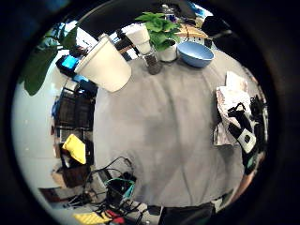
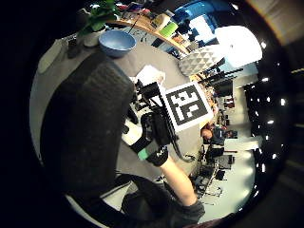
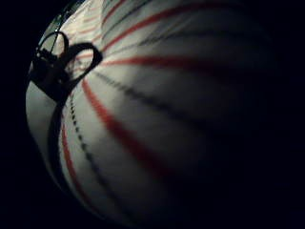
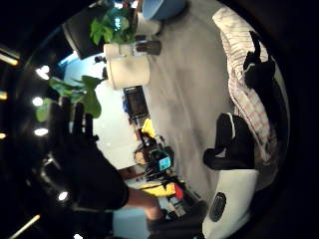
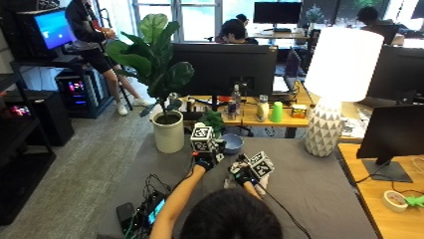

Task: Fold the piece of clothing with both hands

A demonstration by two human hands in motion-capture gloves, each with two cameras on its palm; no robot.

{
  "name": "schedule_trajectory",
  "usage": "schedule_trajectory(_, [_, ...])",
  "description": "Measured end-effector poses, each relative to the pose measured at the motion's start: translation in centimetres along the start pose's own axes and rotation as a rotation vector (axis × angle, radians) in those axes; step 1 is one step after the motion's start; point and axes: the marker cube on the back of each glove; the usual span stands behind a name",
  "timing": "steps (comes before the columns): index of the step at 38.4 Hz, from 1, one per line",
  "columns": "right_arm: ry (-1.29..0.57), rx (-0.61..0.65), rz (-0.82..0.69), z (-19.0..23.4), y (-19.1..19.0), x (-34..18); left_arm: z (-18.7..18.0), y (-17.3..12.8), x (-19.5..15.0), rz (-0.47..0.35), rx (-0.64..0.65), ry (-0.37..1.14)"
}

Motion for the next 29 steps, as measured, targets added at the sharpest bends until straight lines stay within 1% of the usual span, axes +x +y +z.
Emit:
schedule_trajectory(1, [-0.023,0.01,-0.021,-0.6,0.0,-0.1,0.4,-0.5,-0.4,-0.002,0.004,0.002])
schedule_trajectory(2, [-0.043,0.018,-0.026,-1.3,0.0,-0.2,0.1,-0.3,-0.4,-0.006,0.01,0.001])
schedule_trajectory(7, [-0.097,0.092,-0.043,-6.9,1.0,-0.8,-3.6,3.0,0.3,-0.07,0.015,-0.037])
schedule_trajectory(8, [-0.09,0.109,-0.046,-8.3,1.5,-1.0,-4.0,3.1,0.3,-0.081,0.017,-0.049])
schedule_trajectory(10, [-0.058,0.132,-0.034,-11.0,2.5,-1.3,-4.0,2.5,0.0,-0.095,0.035,-0.078])
schedule_trajectory(13, [0.042,0.19,-0.043,-14.6,2.1,-0.6,-4.3,1.7,-0.2,-0.104,0.079,-0.12])
schedule_trajectory(16, [0.222,0.309,-0.055,-18.2,-0.1,1.4,-4.0,0.8,0.3,-0.06,0.063,-0.101])
schedule_trajectory(19, [0.362,0.364,-0.021,-21.1,-1.1,3.1,-4.3,1.0,1.1,-0.022,0.031,-0.084])
schedule_trajectory(21, [0.416,0.383,-0.004,-22.4,-1.2,3.9,-4.3,1.2,1.6,-0.016,0.001,-0.08])
schedule_trajectory(24, [0.453,0.393,0.007,-23.3,-1.2,4.6,-5.6,3.2,2.4,-0.02,-0.073,-0.087])
schedule_trajectory(27, [0.479,0.396,0.013,-23.3,-2.1,5.7,-6.6,4.1,1.7,-0.108,-0.104,-0.213])
schedule_trajectory(29, [0.489,0.399,0.011,-23.2,-2.8,6.2,-6.8,4.0,1.2,-0.141,-0.095,-0.264])
